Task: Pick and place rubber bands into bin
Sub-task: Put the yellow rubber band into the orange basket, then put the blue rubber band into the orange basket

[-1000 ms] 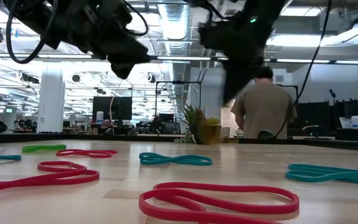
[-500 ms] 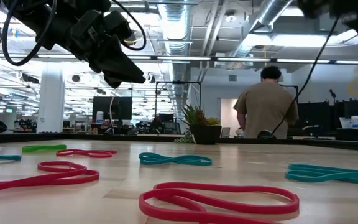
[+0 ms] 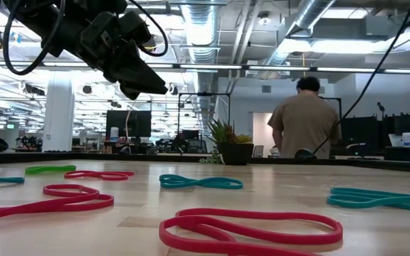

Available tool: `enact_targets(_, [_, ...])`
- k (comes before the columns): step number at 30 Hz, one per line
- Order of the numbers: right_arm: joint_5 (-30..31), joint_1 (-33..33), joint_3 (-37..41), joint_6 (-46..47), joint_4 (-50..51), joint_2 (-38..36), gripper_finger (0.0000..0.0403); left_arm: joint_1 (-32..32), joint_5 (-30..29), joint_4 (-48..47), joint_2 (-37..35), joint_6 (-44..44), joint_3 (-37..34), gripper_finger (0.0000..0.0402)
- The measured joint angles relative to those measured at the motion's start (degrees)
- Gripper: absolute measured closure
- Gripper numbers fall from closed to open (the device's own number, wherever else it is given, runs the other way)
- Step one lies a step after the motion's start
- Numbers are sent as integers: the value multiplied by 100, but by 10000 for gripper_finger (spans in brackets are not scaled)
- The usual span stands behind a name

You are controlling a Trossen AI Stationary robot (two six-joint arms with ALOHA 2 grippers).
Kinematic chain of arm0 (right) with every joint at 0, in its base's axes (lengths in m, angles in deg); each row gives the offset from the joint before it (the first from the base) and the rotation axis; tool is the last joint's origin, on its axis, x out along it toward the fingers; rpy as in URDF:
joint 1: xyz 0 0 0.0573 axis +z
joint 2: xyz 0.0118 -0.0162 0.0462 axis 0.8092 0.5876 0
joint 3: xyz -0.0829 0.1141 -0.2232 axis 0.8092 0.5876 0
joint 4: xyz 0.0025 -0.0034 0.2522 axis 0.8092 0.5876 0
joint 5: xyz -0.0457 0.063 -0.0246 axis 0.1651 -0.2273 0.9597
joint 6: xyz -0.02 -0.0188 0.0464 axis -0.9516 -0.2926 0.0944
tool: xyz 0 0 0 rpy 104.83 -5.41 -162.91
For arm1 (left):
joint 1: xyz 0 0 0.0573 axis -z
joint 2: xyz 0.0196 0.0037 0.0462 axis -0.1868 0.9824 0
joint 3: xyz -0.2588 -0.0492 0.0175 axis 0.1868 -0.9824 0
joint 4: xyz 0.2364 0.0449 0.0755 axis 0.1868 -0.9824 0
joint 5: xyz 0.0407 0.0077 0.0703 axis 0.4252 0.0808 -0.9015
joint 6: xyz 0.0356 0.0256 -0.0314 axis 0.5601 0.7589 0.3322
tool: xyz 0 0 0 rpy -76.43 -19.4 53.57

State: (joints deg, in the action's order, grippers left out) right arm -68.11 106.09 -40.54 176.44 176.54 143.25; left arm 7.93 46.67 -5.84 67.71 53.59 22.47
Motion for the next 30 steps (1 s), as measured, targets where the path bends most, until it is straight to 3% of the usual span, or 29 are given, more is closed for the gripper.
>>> enact_targets(12, [409,-153,129,-151,-560,-10,337,0,0,-16,0,-54,0,306])
enact_targets(21, [808,-607,107,-935,-1173,-10,306,4,3,-146,0,-165,0,306])
enact_targets(25, [1735,-936,-28,-1958,-1900,-8,305,4,9,-247,0,-170,0,306])
enact_targets(30, [2874,-1375,-110,-4259,-3585,-8,305,12,514,-341,0,-158,0,306])
